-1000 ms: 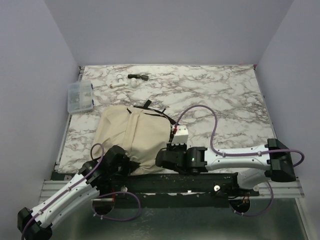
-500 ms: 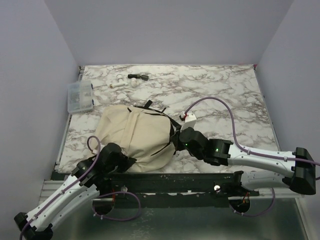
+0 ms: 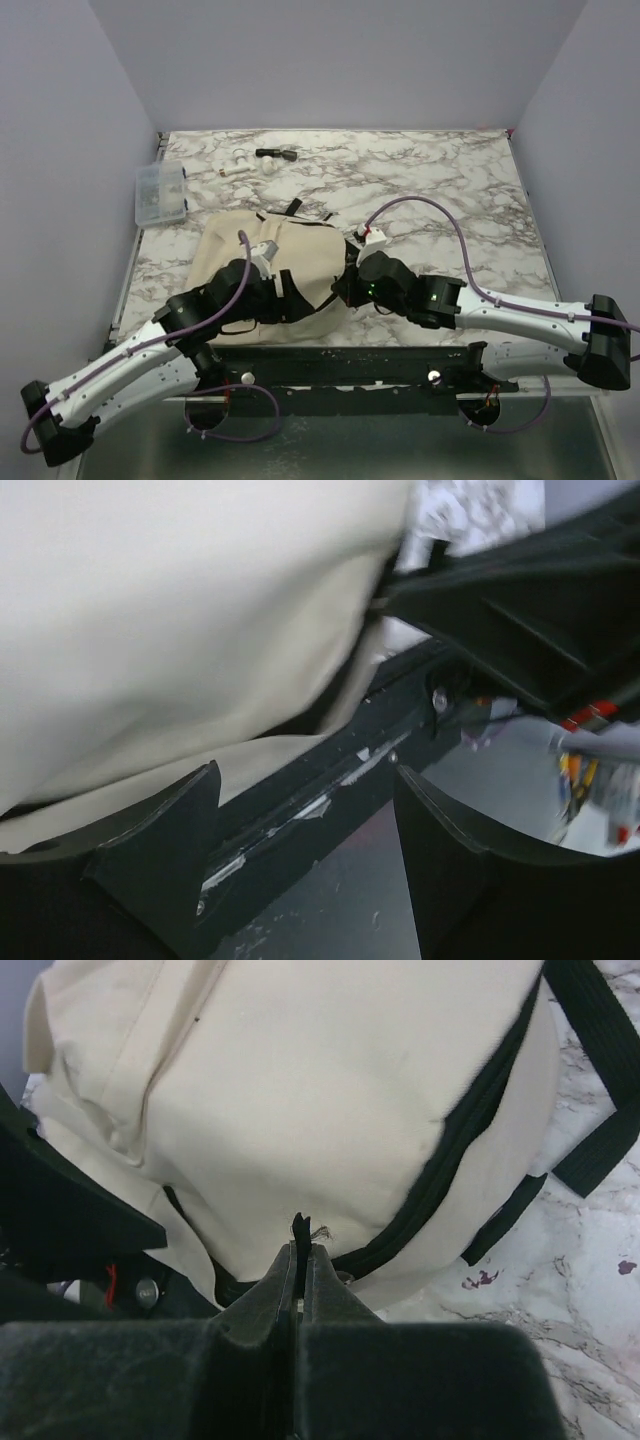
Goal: Pack the student bag
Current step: Zip the student bag at the center of the board.
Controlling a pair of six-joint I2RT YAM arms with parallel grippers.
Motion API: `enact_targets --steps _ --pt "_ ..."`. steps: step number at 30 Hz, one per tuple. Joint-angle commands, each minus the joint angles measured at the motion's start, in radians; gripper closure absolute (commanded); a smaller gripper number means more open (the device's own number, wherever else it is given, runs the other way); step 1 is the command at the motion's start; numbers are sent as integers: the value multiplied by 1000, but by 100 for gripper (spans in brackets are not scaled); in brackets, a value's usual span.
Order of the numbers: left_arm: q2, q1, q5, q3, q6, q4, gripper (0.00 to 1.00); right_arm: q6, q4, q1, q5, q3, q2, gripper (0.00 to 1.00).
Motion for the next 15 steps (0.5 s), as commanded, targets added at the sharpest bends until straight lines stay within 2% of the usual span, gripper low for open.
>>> enact_targets --steps 1,5,6,9,11,15 --pt "158 -184 -141 161 250 132 29 71 -45 -1 -10 57 -32 100" --pt "168 -202 -182 194 251 121 28 109 -69 -1 -7 61 -40 100" --pt "149 -202 -184 177 237 127 25 119 -72 0 -2 55 -46 100" --pt "119 -202 -143 152 243 217 23 144 -97 -1 21 44 -58 100" --pt "151 -209 -128 174 261 230 25 157 -117 -1 42 44 -61 100" --pt "218 -276 -198 163 319 264 30 177 -140 -2 54 54 -63 100"
